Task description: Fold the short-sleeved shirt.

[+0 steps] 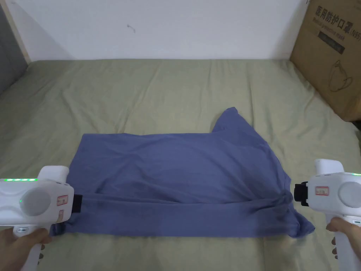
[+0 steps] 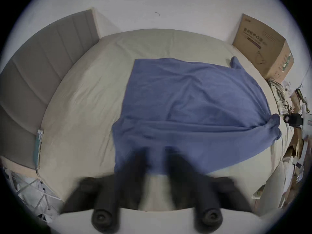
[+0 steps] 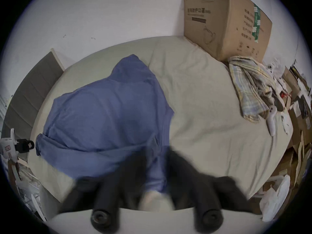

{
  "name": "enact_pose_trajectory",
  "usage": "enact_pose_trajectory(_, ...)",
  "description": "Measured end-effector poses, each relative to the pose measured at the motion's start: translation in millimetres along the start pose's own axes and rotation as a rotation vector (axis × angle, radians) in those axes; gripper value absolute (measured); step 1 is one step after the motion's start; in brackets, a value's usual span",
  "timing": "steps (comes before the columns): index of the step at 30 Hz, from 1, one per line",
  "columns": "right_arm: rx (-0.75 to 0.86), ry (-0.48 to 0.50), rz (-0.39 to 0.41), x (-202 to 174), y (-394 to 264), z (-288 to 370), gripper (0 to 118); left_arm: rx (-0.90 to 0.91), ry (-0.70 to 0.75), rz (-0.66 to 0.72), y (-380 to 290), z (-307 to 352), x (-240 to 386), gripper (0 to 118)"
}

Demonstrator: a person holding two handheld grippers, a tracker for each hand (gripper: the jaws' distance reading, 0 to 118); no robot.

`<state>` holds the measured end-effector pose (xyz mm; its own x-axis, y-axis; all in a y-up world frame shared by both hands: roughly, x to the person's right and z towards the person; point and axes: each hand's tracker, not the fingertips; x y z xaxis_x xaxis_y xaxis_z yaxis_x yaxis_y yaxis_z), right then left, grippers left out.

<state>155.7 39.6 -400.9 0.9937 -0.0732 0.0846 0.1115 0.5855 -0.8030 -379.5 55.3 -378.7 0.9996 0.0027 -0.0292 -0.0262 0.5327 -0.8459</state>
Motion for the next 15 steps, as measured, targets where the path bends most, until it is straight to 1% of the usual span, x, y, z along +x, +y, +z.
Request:
enact_pose_trajectory(2,-0.029,0.008,0.010,-12,-1,-1,0,-0.011,-0.020,-0.045,6,-4,10,0)
enact_pose_trajectory(4,-0.016,0.007,0.013,-17,2,-8,0,-0.011,-0.049,-0.057,11,-10,20,0)
enact_pose_trajectory(5,-0.036,0.012,0.033,-16,11,-19,0,-0.015,-0.055,-0.064,15,-14,23,0)
enact_pose_trajectory(6,-0.033,0.013,0.037,-17,18,-25,0,-0.021,-0.050,-0.071,20,-17,26,0)
enact_pose_trajectory(8,-0.029,0.017,0.031,-18,36,-35,0,-0.013,-0.030,-0.075,28,-26,30,0)
enact_pose_trajectory(12,0.001,0.065,0.003,-19,85,-60,0,-0.014,-0.032,-0.055,47,-43,32,0)
enact_pose_trajectory(13,0.001,0.069,-0.008,-17,99,-74,3,-0.013,-0.033,-0.055,52,-47,33,0)
enact_pose_trajectory(14,-0.004,0.069,-0.014,-16,114,-85,22,-0.019,-0.028,-0.060,56,-50,36,0)
enact_pose_trajectory(15,-0.014,0.072,-0.014,-17,130,-98,64,-0.022,-0.022,-0.071,60,-54,39,0)
